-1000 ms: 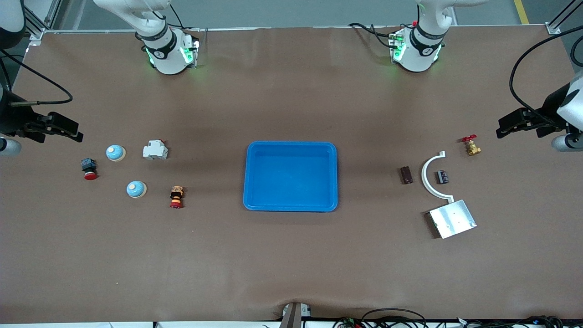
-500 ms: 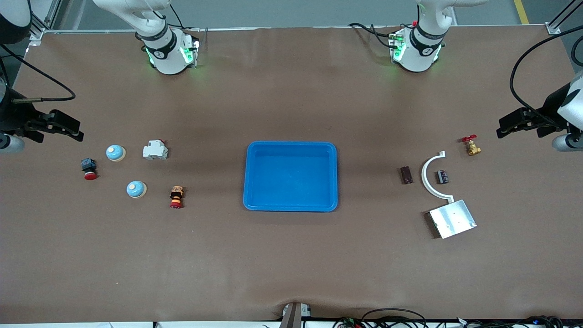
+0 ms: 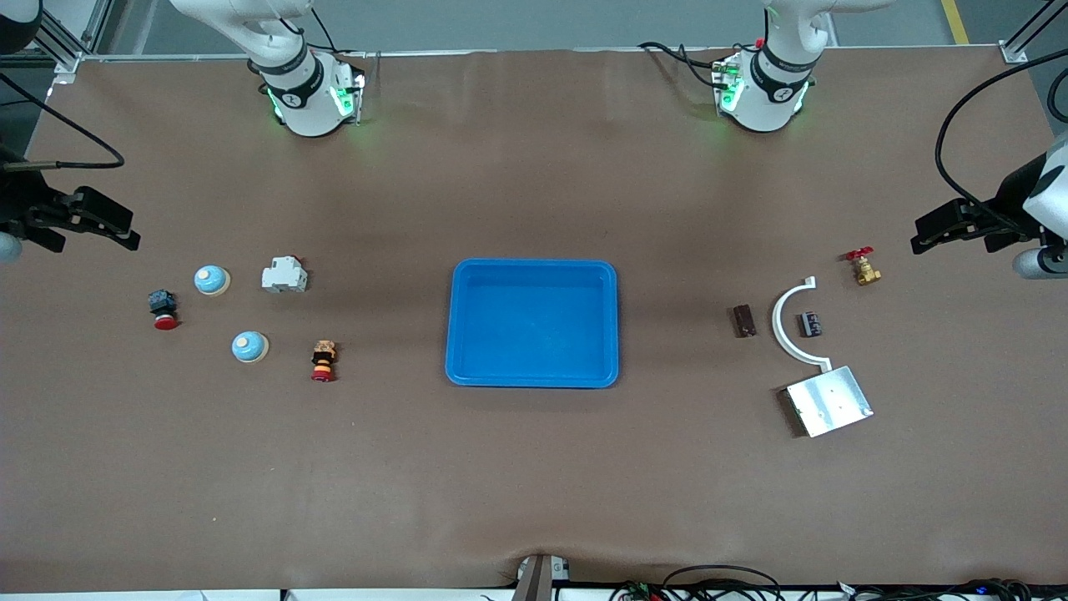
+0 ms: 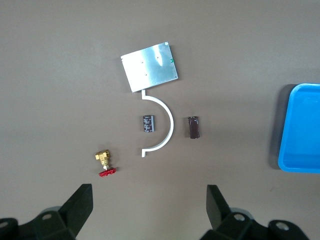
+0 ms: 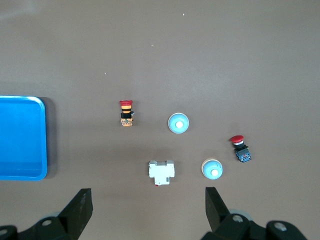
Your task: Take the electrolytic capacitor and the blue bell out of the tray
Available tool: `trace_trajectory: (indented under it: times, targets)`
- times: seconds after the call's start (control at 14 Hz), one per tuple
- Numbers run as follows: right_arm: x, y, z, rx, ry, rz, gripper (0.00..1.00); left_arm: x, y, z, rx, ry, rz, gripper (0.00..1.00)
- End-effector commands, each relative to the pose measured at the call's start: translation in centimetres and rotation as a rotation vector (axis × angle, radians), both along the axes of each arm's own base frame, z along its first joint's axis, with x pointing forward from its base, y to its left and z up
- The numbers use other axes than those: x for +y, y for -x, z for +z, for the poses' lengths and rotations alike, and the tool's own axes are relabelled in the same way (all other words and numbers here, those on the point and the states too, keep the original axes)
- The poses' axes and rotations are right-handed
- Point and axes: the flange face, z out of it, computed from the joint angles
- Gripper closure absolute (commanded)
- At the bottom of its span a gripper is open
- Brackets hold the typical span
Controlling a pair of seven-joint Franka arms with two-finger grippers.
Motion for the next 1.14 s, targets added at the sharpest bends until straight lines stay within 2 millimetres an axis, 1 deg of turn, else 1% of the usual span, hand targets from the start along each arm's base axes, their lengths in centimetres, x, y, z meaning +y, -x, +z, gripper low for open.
trace_trajectory:
  times: [0.0, 0.43, 0.57, 1.07]
  targets:
    - [-0.27, 0.47, 0.53, 0.001, 0.006, -0.005, 0.0, 0.41, -0.05, 0.51, 0.005, -0.018, -0.005, 0.0]
    - [-0.37, 0.51, 0.28, 0.009, 0.0, -0.021, 0.0, 0.55, -0.08, 0.6, 0.002, -0.015, 0.002, 0.0]
    - [-0.41, 0.53, 0.27, 0.012, -0.013, -0.071, 0.0, 0.55, -0.08, 0.6, 0.002, -0.015, 0.002, 0.0]
    - [-0.38, 0.44, -0.04, 0.018, -0.016, -0.064, 0.0, 0.46, -0.08, 0.6, 0.002, -0.015, 0.001, 0.0]
